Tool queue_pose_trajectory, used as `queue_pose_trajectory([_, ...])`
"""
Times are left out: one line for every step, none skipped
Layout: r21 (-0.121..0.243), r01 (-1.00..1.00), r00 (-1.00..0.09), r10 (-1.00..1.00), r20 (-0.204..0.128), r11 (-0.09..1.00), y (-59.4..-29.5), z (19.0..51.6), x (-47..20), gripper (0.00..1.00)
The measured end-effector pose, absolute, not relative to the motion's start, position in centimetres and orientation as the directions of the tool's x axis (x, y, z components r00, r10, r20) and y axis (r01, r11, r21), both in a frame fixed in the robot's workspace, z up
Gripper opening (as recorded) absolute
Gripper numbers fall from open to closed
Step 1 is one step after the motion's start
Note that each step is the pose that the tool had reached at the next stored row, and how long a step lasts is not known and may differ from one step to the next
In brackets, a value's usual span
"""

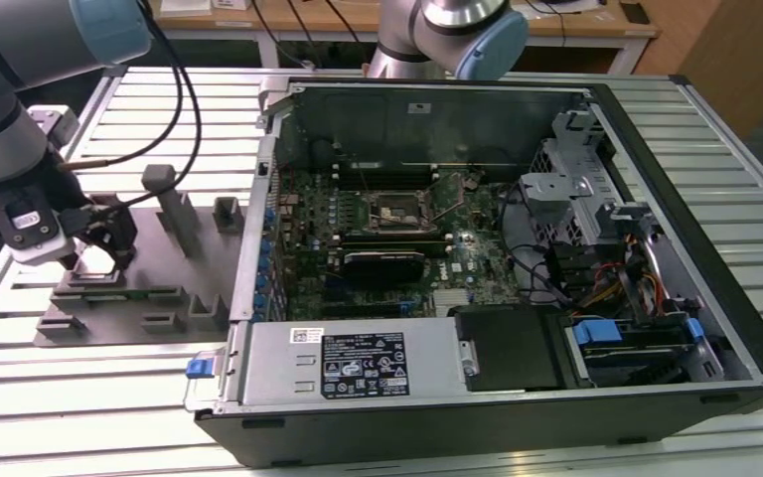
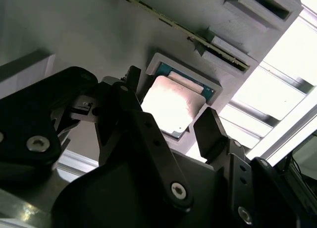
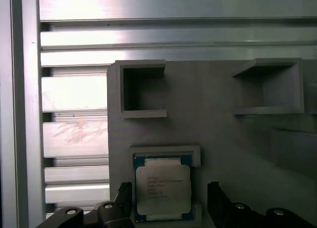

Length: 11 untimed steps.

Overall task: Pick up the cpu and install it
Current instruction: 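Pick up the cpu and move it towards the insertion slot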

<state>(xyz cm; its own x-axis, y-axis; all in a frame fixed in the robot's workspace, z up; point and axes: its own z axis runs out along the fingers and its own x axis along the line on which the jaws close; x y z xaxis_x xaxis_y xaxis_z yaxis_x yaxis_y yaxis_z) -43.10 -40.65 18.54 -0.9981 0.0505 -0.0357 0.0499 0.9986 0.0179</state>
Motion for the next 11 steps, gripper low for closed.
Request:
queue_pose_trajectory([0.018, 0.049, -0.998, 0.050, -0.036, 0.999, -40.65, 18.49, -43.10, 0.71])
queue_pose_trajectory([0.018, 0.048, -0.998, 0.049, -0.036, 0.999, -40.65, 18.46, -43.10, 0.71])
queue_pose_trajectory([0.020, 0.047, -0.998, 0.047, -0.036, 0.999, -40.65, 18.40, -43.09, 0.71])
queue_pose_trajectory([0.021, 0.046, -0.998, 0.047, -0.036, 0.999, -40.65, 18.38, -43.09, 0.71])
queue_pose_trajectory([0.022, 0.045, -0.998, 0.046, -0.036, 0.999, -40.65, 18.36, -43.09, 0.71])
queue_pose_trajectory([0.023, 0.045, -0.998, 0.045, -0.036, 0.999, -40.65, 18.35, -43.09, 0.71])
queue_pose_trajectory([0.024, 0.044, -0.998, 0.045, -0.035, 0.999, -40.65, 18.34, -43.09, 0.71])
queue_pose_trajectory([0.024, 0.044, -0.998, 0.045, -0.035, 0.999, -40.65, 18.34, -43.09, 0.71])
queue_pose_trajectory([0.024, 0.044, -0.998, 0.045, -0.035, 0.999, -40.65, 18.33, -43.09, 0.71])
queue_pose_trajectory([0.024, 0.044, -0.998, 0.044, -0.035, 0.999, -40.65, 18.33, -43.09, 0.71])
queue_pose_trajectory([0.024, 0.044, -0.998, 0.044, -0.035, 0.999, -40.65, 18.33, -43.09, 0.71])
